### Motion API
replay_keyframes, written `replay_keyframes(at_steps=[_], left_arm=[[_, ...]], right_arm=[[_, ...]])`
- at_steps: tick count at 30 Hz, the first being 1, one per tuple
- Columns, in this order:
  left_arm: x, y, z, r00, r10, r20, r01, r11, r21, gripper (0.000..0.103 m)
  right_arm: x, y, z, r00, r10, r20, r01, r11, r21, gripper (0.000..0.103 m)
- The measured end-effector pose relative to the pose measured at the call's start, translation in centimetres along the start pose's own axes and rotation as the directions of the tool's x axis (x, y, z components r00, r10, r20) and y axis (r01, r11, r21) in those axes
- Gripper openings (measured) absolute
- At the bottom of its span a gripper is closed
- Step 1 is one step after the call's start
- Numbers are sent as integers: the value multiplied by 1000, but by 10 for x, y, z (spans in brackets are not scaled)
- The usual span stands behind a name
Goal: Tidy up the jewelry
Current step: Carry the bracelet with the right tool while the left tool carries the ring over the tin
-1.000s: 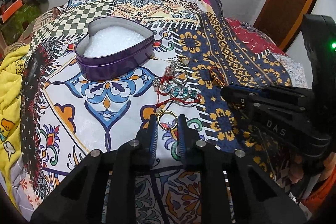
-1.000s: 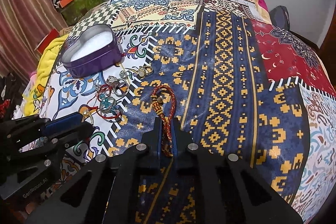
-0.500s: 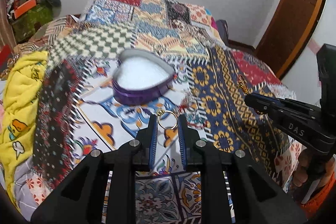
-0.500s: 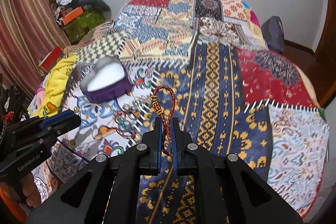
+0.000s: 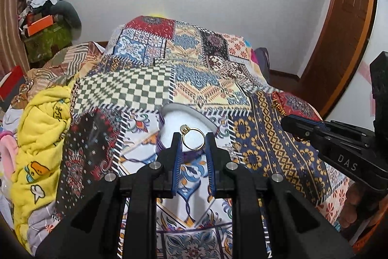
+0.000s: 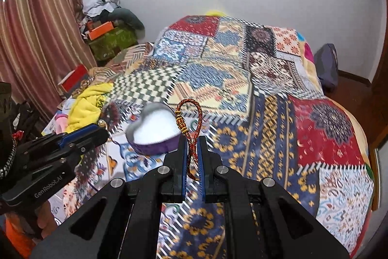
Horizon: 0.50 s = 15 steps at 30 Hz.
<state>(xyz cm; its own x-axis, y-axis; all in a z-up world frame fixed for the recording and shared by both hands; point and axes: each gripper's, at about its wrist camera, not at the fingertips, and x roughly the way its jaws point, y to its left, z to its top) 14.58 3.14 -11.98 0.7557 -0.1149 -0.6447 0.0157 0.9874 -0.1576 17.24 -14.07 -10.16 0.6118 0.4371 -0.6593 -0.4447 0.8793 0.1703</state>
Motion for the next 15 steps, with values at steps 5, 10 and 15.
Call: replay_keyframes(at_steps=[5,10,15], left_arm=[[3,5,7,1000,16,19,-17,1000,11,18],[13,13,13,1000,22,20,-22,1000,17,18],[32,22,12,1000,27,-12,-27,999,24,18]], right_arm=[[7,9,9,1000,25,9,-25,1000,-14,7],[20,19,17,999,54,0,-54,998,-40,7],[37,27,22,997,72,-21,-73,995,-69,7]])
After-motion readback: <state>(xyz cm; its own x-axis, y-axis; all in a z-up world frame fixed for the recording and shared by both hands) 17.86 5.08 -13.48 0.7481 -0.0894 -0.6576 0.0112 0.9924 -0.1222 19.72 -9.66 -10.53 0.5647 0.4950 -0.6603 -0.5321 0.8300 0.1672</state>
